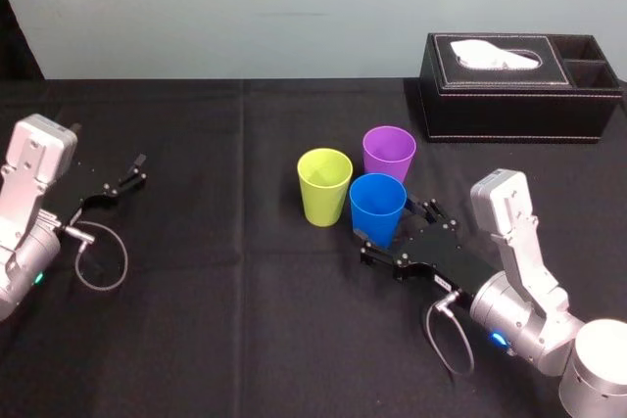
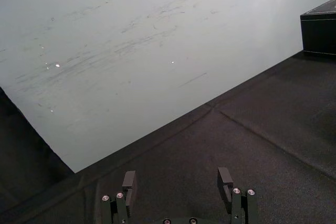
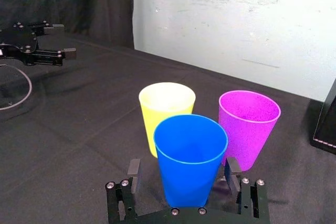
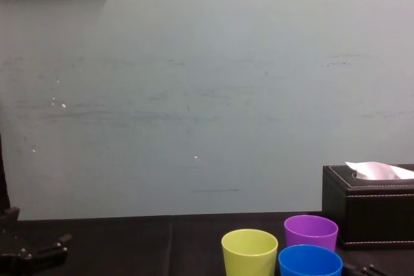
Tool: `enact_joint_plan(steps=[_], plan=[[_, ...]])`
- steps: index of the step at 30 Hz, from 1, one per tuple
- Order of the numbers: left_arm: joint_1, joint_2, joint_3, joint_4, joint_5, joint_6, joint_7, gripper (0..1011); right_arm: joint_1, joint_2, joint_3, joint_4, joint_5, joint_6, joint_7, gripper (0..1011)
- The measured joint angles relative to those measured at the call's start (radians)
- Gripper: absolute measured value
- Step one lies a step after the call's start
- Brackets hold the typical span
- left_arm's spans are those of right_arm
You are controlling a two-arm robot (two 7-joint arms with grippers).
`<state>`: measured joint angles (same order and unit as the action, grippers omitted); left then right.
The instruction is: Stack the three plastic cups sequentially using one hand.
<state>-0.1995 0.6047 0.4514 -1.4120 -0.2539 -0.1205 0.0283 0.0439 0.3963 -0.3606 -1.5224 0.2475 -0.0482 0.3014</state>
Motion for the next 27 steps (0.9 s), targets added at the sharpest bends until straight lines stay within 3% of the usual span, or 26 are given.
enact_joint_plan(steps=[27], plan=[[0.000, 0.000, 0.000, 0.000, 0.000, 0.000, 0.000, 1011, 0.002, -0.084, 0.040, 0.022, -0.082, 0.007, -0.019, 1004]])
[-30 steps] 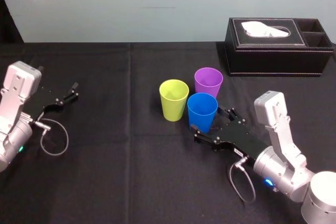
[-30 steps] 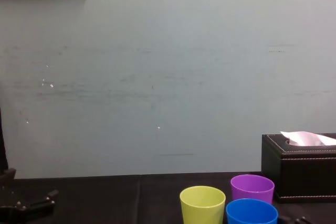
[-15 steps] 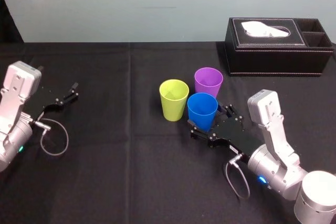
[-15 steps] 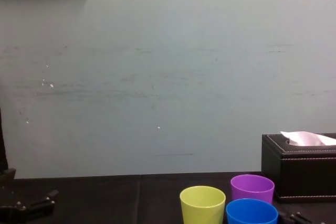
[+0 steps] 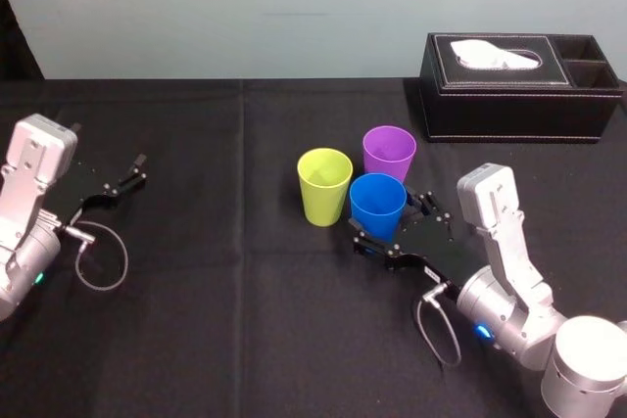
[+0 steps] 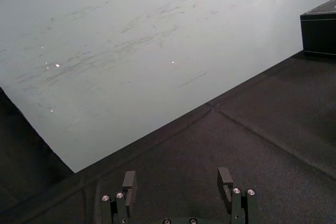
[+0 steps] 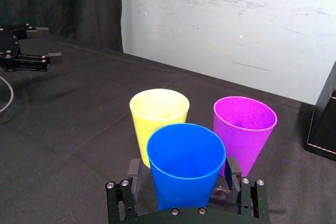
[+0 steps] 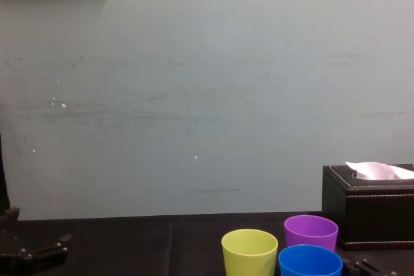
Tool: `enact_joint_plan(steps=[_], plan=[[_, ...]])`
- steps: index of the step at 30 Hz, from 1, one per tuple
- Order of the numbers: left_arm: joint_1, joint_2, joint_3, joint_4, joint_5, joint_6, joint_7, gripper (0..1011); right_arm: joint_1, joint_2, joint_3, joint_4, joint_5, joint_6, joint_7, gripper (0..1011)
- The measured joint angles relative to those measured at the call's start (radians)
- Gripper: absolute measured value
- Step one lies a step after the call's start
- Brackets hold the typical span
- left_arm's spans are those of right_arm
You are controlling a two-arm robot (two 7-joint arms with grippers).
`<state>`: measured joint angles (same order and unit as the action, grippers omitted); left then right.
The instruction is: Stack the three plastic cups sequentially using one hand.
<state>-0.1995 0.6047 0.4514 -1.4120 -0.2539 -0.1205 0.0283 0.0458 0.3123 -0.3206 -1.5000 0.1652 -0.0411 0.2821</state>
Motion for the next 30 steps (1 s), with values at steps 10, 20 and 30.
enact_joint_plan(steps=[10, 20, 30], plan=[[0.000, 0.000, 0.000, 0.000, 0.000, 0.000, 0.000, 1011, 0.002, -0.022, 0.006, 0.007, -0.016, 0.013, 0.008, 1004], [0.000, 0.000, 0.000, 0.000, 0.000, 0.000, 0.000, 1011, 0.006, -0.039, 0.017, 0.012, -0.017, 0.022, 0.006, 1004], [0.000, 0.000, 0.000, 0.000, 0.000, 0.000, 0.000, 1011, 0.011, -0.049, 0.022, 0.021, -0.022, 0.020, 0.004, 1004]])
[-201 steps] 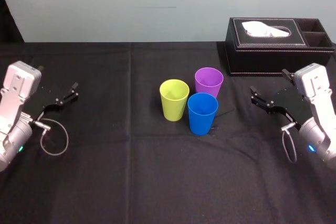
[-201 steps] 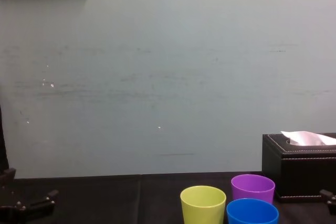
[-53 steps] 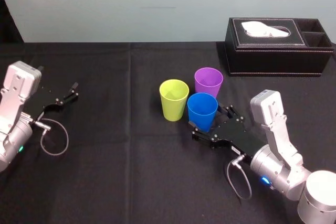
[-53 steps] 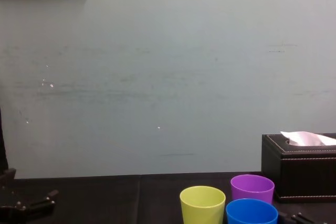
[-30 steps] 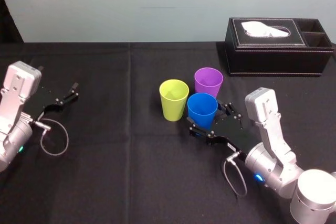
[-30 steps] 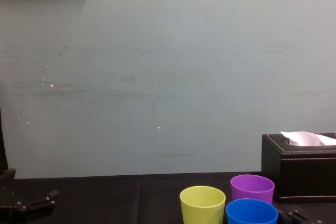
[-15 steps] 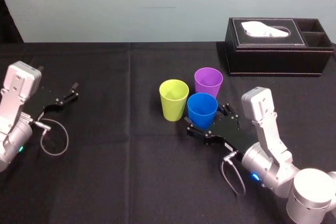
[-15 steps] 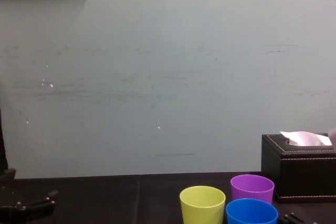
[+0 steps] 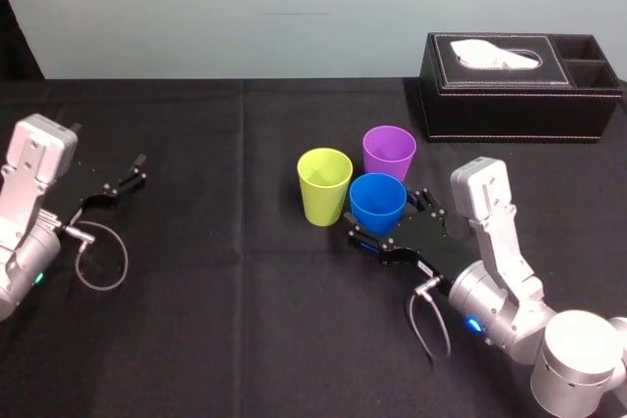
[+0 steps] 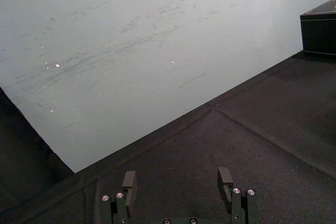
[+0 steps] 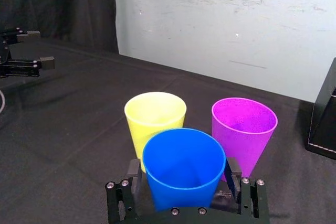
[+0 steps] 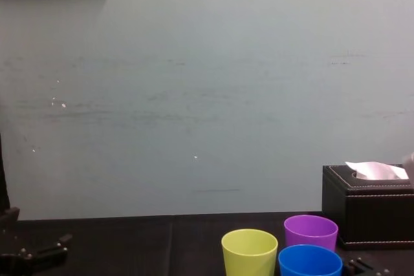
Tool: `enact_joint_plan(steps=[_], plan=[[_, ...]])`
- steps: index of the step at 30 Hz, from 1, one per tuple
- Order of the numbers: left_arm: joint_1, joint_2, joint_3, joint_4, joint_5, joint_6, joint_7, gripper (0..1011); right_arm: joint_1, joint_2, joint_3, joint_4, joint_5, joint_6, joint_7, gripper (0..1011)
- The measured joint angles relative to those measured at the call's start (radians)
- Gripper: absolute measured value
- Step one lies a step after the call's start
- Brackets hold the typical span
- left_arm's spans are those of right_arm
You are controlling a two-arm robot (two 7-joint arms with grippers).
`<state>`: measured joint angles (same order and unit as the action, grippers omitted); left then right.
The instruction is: Stack the three plastic cups sequentially using one hand.
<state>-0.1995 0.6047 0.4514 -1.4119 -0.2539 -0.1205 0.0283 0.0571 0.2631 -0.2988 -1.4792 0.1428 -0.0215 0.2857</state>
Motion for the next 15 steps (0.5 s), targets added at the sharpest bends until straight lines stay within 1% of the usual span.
enact_joint_plan(steps=[15], plan=[[0.000, 0.000, 0.000, 0.000, 0.000, 0.000, 0.000, 1011, 0.008, -0.005, -0.003, 0.010, -0.007, 0.000, 0.001, 1004]])
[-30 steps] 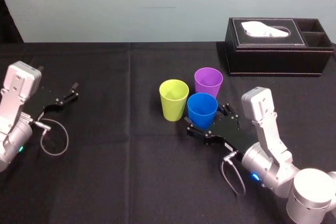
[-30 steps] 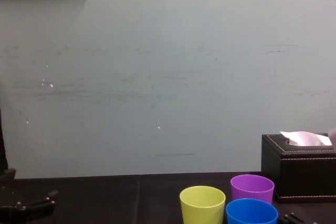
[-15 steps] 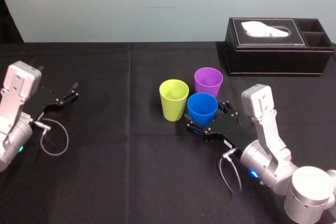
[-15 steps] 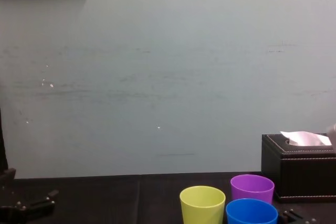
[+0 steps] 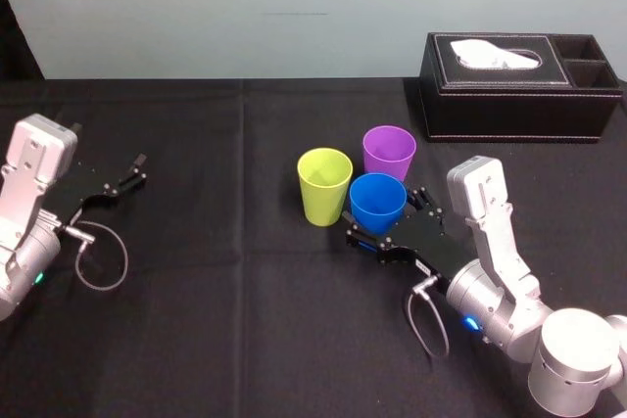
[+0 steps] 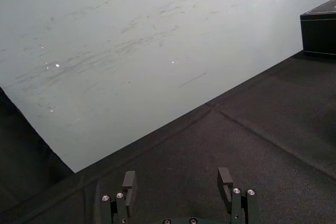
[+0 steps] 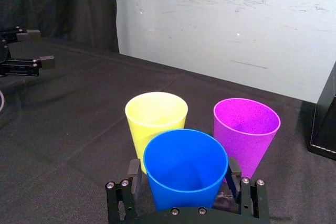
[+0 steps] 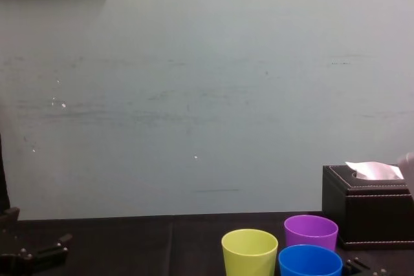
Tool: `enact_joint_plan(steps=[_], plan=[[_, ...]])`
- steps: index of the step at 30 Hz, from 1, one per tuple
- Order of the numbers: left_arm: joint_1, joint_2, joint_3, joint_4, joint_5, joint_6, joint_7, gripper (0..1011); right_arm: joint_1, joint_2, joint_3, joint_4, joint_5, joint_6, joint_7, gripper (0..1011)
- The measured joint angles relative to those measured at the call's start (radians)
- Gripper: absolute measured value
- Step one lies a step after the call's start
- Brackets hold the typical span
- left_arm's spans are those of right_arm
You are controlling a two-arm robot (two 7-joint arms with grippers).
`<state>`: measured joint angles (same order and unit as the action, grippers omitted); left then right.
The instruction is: Stack the three plastic cups sequentially using one hand.
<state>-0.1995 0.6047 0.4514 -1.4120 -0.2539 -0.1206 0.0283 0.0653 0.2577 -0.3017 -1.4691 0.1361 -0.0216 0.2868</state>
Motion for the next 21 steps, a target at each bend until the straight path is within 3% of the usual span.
enact_joint_plan(steps=[21], plan=[[0.000, 0.000, 0.000, 0.000, 0.000, 0.000, 0.000, 1011, -0.002, 0.001, 0.000, -0.001, 0.001, -0.002, 0.001, 1004]])
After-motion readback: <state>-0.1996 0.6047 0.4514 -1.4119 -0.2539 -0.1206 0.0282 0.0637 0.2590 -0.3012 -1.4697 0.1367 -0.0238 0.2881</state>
